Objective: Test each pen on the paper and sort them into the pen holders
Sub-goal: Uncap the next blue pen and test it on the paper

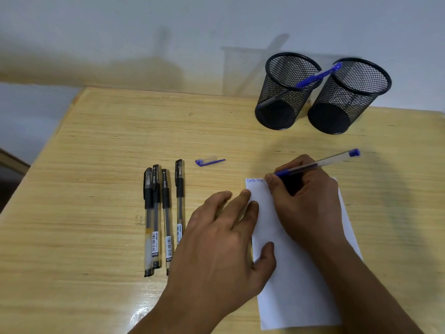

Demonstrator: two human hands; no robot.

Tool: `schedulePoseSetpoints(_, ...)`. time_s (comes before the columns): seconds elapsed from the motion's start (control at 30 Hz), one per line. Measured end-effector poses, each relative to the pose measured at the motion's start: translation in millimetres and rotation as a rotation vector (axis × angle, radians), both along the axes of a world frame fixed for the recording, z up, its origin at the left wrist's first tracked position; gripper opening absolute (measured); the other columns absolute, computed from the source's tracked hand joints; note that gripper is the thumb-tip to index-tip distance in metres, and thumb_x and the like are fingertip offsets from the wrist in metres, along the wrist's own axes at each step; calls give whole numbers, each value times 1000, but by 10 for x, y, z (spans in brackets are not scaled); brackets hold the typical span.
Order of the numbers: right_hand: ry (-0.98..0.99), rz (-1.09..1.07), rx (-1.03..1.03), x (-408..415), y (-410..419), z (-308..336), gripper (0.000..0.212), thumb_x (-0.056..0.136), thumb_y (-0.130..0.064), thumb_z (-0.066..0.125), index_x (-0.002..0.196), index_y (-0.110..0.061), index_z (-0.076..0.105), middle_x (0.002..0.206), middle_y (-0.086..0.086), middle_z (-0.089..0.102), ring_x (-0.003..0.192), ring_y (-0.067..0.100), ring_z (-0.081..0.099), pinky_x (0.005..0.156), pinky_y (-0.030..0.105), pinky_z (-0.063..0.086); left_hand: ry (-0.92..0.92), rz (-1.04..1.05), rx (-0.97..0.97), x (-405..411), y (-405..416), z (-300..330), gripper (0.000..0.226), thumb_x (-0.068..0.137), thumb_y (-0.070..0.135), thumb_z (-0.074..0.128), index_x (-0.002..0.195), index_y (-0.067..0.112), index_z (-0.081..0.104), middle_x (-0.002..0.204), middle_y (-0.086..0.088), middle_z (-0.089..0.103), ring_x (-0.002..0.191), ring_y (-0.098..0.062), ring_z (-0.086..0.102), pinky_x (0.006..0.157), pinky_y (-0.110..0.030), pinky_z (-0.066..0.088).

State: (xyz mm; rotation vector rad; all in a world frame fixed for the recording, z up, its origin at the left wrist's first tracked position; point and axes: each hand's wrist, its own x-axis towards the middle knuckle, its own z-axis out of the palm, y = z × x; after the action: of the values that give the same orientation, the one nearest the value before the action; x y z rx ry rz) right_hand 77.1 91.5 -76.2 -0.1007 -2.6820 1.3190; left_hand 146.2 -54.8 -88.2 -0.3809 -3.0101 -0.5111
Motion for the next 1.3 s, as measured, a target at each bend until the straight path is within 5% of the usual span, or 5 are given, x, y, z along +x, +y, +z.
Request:
schedulePoseSetpoints(0.87, -34, -29, -1, 11, 11, 43, 10, 87, -23, 71, 89, -19, 62, 71, -20, 58, 66, -7, 58, 66, -5, 40, 14, 12, 15, 8, 11, -3, 60, 77, 54, 58, 123, 16, 66, 134, 3, 60, 126, -26, 50, 97, -44, 48)
schedulePoseSetpoints(1.03, 6, -56, -46, 1, 25, 9, 11, 85, -19, 72, 85, -20, 61, 70, -20, 58, 74, -20, 56, 67, -5, 40, 2, 13, 8, 9, 8, 1, 60, 78, 55, 57, 124, 16, 65, 135, 4, 60, 127, -25, 49, 98, -44, 48)
schedulePoseSetpoints(1.3, -19, -55, -21, -8, 26, 0, 9, 86, -26, 71, 85, -20, 64, 71, -16, 65, 82, -10, 60, 64, -2, 43, 10, 12, 13, 8, 10, -16, 60, 78, 54, 58, 123, 16, 66, 134, 4, 60, 127, -25, 49, 97, -45, 48)
